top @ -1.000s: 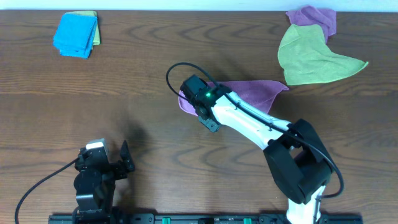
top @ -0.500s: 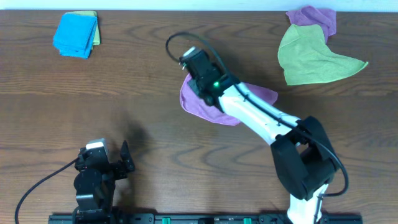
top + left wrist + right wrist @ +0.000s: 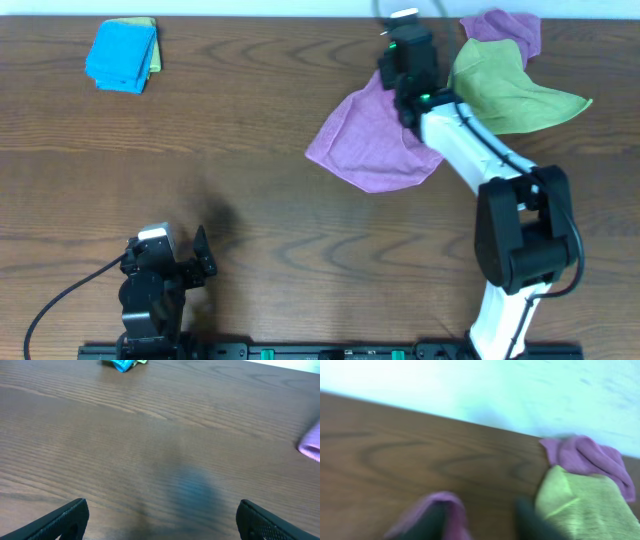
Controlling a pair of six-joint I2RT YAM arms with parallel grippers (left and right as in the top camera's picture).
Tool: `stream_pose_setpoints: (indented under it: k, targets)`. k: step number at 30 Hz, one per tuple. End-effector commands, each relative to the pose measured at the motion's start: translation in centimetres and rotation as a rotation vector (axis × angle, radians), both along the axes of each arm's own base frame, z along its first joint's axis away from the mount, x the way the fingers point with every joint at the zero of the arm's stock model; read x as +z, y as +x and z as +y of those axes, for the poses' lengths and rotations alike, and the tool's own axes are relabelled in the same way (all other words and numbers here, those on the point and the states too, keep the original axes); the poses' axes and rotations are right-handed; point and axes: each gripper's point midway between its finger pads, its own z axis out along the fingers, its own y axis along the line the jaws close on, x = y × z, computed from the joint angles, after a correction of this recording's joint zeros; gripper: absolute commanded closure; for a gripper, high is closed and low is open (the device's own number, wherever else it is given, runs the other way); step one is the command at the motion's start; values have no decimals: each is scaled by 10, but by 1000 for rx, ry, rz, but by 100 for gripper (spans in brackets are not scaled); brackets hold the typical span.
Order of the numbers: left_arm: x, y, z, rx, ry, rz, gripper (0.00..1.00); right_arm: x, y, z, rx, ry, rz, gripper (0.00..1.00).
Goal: Fold the cloth
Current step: 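Grasp the purple cloth's far edge with the right gripper and drag it flat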
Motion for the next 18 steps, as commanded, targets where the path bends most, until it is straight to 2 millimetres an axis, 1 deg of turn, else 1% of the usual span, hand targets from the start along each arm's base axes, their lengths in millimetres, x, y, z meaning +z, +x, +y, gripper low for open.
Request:
stream_pose_setpoints:
  k: [1, 3, 6, 9, 13, 14, 15, 16, 18]
  targets:
    - [-5, 0, 0, -8, 13, 8, 5, -1, 6, 0, 3, 91, -3, 1]
    - [-5, 0, 0, -8, 13, 8, 5, -4, 2, 3, 20, 93, 25, 1]
    - [-5, 0, 0, -8, 13, 8, 5, -13, -14, 14, 41, 70, 113, 1]
    - [-5, 0, 0, -8, 13, 8, 5, -17, -36, 28, 74, 46, 205, 1]
    - [-5, 0, 0, -8, 13, 8, 5, -18, -73, 57, 192, 63, 339, 1]
    - [-5, 0, 0, -8, 13, 8, 5, -21, -80, 61, 217, 54, 368, 5]
    - [-5, 0, 0, -8, 13, 8, 5, -26, -87, 61, 230, 31, 400, 10]
    - [-5, 0, 0, -8, 13, 8, 5, -33, -93, 58, 239, 3, 436, 12]
    - [-5, 0, 0, -8, 13, 8, 5, -46, -99, 44, 205, -41, 488, 19]
